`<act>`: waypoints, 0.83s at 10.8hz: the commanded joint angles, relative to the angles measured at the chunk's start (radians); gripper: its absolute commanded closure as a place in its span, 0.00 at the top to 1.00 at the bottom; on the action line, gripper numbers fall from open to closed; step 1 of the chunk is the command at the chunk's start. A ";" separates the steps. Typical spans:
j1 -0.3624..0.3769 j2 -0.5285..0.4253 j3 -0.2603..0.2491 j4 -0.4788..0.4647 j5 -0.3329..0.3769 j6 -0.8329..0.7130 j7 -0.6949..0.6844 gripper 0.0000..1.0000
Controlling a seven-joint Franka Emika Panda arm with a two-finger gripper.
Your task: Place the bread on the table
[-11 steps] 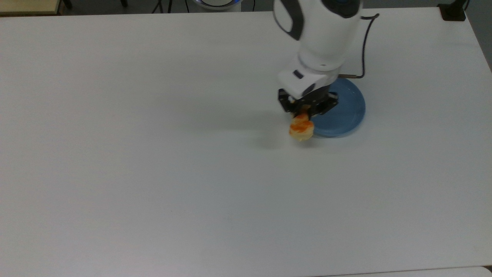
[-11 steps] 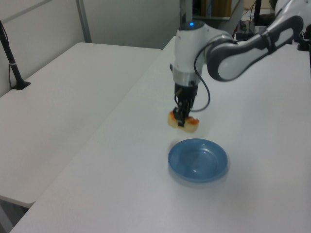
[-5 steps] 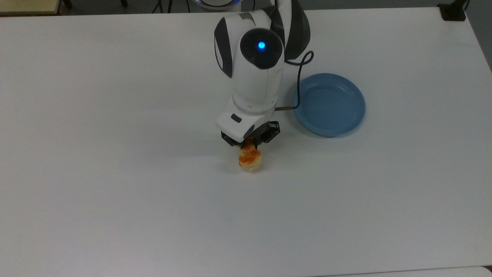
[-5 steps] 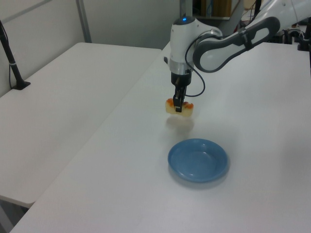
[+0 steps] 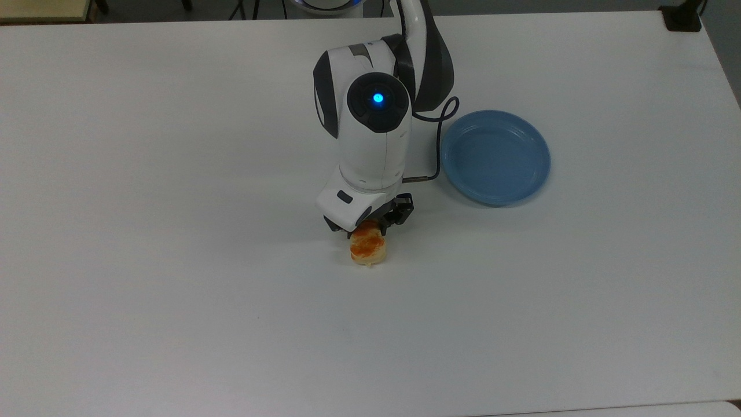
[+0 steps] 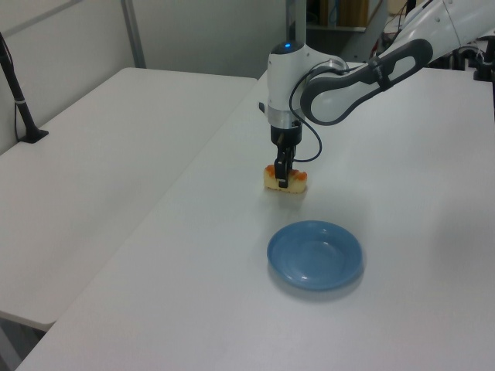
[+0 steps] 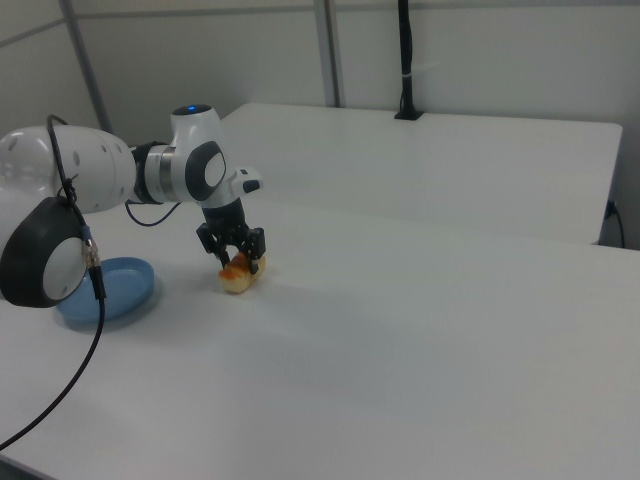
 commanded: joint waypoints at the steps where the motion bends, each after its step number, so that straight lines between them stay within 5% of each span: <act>1: 0.000 -0.036 -0.006 0.009 0.013 -0.011 -0.002 1.00; 4: -0.049 -0.221 -0.025 -0.022 0.136 -0.176 0.040 1.00; 6: -0.051 -0.364 -0.100 -0.034 0.226 -0.316 0.089 1.00; 9: -0.031 -0.548 -0.212 -0.088 0.241 -0.418 0.176 1.00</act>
